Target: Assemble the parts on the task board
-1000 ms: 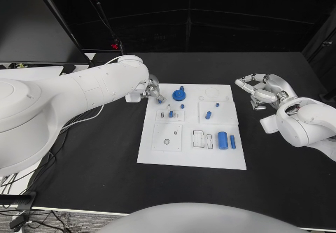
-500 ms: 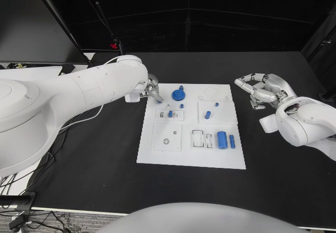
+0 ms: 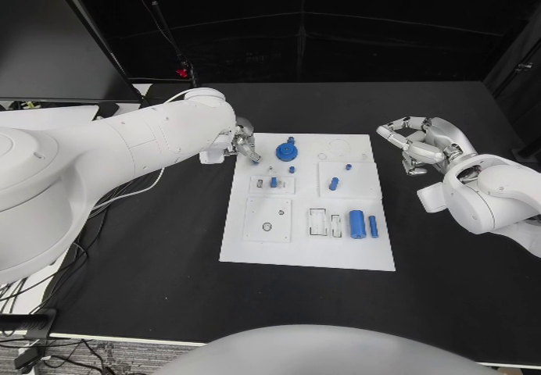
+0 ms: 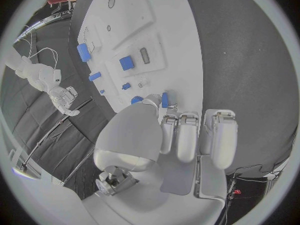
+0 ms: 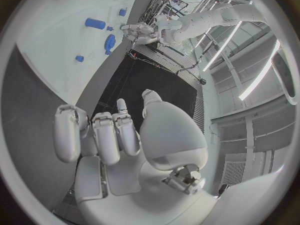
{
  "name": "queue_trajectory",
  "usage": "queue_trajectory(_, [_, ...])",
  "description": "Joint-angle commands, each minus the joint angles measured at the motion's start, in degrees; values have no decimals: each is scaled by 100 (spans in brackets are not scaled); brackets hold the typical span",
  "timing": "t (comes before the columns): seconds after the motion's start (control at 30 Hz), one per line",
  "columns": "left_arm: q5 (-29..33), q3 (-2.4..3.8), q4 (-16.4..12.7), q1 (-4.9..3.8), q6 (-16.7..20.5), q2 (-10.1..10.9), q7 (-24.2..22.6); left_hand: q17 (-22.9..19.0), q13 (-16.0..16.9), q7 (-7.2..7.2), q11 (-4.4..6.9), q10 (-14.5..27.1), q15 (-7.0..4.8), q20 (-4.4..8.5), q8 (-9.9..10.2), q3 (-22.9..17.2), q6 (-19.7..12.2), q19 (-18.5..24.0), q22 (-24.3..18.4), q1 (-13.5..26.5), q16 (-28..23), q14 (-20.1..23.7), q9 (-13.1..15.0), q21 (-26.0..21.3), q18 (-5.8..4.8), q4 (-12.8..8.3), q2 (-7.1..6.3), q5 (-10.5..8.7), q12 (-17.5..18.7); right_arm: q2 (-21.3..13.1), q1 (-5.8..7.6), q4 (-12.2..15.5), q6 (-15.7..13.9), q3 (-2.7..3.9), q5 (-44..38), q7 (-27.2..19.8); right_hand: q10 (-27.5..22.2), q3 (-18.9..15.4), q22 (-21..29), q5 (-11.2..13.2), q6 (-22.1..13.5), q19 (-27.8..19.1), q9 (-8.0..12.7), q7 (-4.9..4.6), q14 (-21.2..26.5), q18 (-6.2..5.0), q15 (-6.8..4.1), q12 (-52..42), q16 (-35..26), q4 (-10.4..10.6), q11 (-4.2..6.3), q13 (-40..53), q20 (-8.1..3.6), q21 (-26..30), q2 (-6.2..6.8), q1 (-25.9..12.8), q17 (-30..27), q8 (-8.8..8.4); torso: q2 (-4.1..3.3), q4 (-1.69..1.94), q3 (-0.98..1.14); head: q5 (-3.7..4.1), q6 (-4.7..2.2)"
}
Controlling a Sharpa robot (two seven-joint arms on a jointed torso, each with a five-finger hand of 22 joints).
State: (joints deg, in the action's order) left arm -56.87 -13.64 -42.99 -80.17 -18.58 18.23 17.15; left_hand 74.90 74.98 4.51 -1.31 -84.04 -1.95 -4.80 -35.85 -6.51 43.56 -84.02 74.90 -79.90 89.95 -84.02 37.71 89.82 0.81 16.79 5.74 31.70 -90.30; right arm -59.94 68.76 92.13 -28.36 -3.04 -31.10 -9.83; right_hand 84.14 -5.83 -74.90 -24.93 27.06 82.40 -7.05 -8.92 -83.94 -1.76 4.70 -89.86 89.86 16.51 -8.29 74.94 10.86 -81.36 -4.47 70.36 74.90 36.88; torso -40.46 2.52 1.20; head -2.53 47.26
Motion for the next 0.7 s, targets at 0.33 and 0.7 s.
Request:
queue_trajectory(0.33, [-15,6,-699,-116,590,446,-35,1510,1502,-14,41,-596,-40,42,-45,-168,103,-598,1510,-357,5,-598,3,18,-81,5,371,62,30,-21,6,8,-37,3,2,5,586,-36,-1145,-23,-37,-28,5,-409,-606,-98,31,-14,14,12,-39,1506,31,31,-47,-8,1510,34,8,17,13,-19,12])
queue_trajectory(0.7, [139,4,-1819,-286,840,1137,215,1510,1502,-13,40,-596,-43,45,-57,-271,147,-598,1510,-290,5,-598,7,18,-81,9,329,82,30,-29,6,0,-36,3,2,3,586,-36,-1145,-23,-37,-28,5,-409,-606,-98,31,-14,14,12,-39,1506,31,31,-47,-8,1510,34,10,41,23,-50,33])
